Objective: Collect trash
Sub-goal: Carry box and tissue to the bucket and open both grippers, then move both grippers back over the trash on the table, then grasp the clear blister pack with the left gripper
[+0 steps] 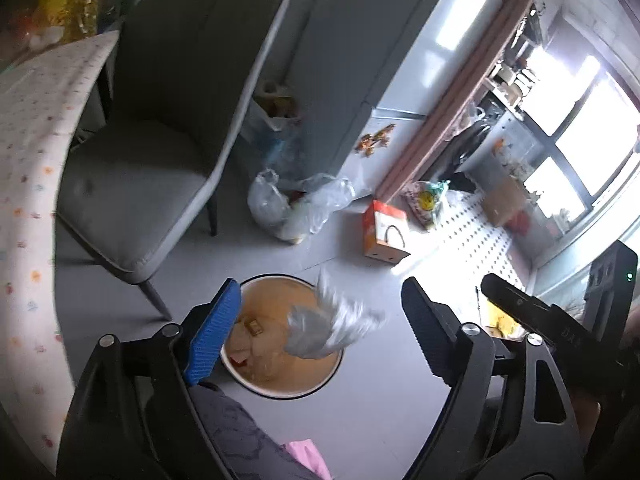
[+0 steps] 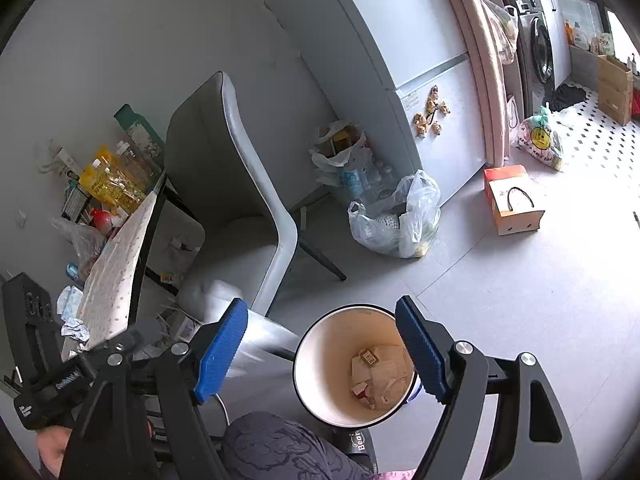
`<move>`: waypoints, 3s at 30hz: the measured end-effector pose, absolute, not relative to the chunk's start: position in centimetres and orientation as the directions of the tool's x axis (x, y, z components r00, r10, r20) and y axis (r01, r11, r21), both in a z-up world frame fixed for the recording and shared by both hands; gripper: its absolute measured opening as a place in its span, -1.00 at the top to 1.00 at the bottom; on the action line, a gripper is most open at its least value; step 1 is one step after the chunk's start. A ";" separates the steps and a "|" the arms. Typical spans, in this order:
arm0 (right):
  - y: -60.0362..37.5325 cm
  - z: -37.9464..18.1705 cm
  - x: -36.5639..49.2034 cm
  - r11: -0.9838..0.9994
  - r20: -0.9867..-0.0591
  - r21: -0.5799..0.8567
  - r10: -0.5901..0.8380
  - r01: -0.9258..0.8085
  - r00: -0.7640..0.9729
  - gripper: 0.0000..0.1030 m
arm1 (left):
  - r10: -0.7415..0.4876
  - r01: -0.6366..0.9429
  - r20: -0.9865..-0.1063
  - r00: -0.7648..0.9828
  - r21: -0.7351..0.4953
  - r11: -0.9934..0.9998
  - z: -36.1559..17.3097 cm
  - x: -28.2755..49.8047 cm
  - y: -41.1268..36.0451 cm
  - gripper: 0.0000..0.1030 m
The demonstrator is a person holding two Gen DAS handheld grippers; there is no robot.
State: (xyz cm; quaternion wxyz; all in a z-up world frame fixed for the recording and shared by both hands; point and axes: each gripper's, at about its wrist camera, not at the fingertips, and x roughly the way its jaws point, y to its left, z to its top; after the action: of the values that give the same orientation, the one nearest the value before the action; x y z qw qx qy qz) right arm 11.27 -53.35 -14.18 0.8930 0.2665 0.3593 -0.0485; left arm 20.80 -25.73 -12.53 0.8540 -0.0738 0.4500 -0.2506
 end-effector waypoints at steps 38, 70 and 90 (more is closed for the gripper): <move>-37.9 -10.7 16.1 0.904 -0.628 0.428 0.292 0.006 0.721 -0.86 | -0.184 -0.045 -0.624 0.759 -0.332 0.942 -6.5 17.3 1.9 -0.53; -32.1 -9.9 17.4 0.928 -0.662 0.369 0.303 -0.054 0.685 -0.86 | 0.011 -0.241 -0.728 0.686 -0.214 0.947 -11.1 21.7 7.6 0.83; -20.4 -7.7 20.6 0.883 -0.630 0.354 0.468 -0.308 0.619 -0.86 | 0.050 -0.307 -0.637 0.769 -0.300 0.903 -7.5 15.8 13.2 0.84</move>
State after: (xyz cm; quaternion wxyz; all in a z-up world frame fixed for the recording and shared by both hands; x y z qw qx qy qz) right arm 20.59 -20.37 -7.69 0.8936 0.1062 0.3784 0.2170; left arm 15.80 13.17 -7.51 0.9196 -0.1972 0.3257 0.0969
